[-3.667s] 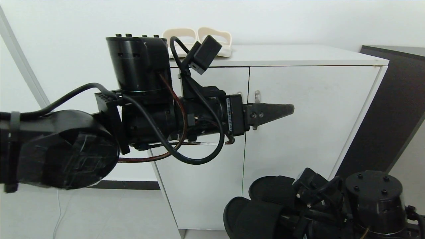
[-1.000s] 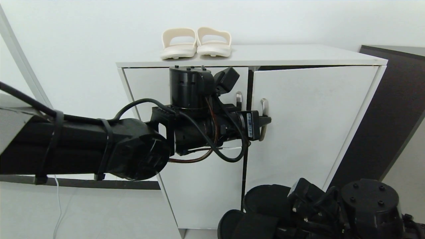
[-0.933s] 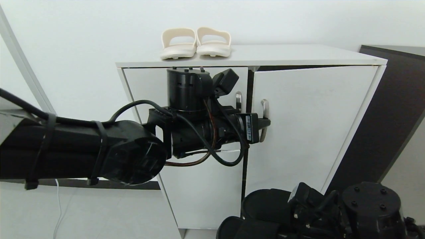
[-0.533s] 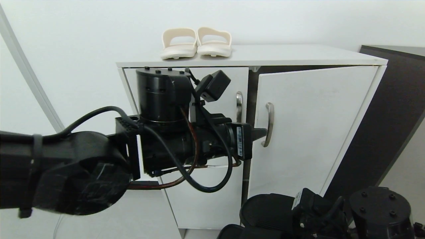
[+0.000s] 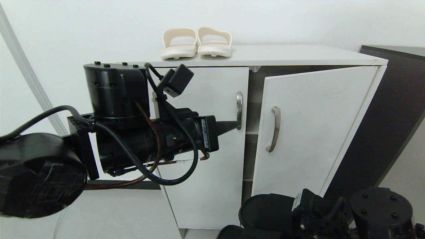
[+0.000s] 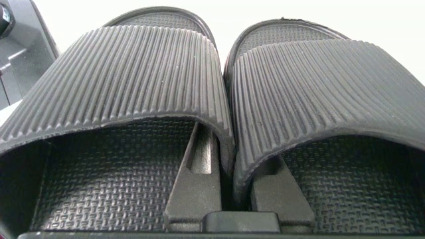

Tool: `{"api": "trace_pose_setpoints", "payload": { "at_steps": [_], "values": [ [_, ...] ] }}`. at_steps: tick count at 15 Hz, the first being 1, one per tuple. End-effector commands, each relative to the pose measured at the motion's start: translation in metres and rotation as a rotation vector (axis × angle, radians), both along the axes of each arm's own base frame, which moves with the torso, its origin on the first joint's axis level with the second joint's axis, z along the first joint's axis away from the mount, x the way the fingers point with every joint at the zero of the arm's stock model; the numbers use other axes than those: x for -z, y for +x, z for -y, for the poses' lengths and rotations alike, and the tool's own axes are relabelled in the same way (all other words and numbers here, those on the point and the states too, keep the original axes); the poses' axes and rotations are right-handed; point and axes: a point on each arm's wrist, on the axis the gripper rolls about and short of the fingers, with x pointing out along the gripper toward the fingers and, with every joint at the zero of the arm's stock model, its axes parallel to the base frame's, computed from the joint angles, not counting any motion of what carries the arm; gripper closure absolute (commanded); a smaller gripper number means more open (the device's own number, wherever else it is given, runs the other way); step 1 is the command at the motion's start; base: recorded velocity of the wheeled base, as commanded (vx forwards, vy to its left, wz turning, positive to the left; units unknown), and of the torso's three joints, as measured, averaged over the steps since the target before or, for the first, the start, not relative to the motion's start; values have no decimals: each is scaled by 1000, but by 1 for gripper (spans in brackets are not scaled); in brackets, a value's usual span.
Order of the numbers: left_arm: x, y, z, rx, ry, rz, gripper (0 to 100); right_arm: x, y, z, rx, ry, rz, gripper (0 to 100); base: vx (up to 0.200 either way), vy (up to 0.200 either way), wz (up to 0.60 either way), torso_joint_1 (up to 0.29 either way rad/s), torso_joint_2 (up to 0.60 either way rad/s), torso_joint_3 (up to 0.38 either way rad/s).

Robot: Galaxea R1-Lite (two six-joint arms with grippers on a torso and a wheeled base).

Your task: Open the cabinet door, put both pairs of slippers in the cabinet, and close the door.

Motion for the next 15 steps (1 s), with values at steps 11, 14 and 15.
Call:
{"api": "trace_pose_setpoints", "payload": {
  "at_steps": [11,14,15],
  "values": [
    [19,53,24,-50,-33,44,100,4,-2,2,-6,-18,-3,100,0,0,0,0,0,0],
    [19,58,35,-33,-38,50,100,5,-2,3,-12,-31,6,100,0,0,0,0,0,0],
    [19,62,39,-29,-39,51,100,5,-2,3,-14,-32,7,100,0,0,0,0,0,0]
  ]
}}
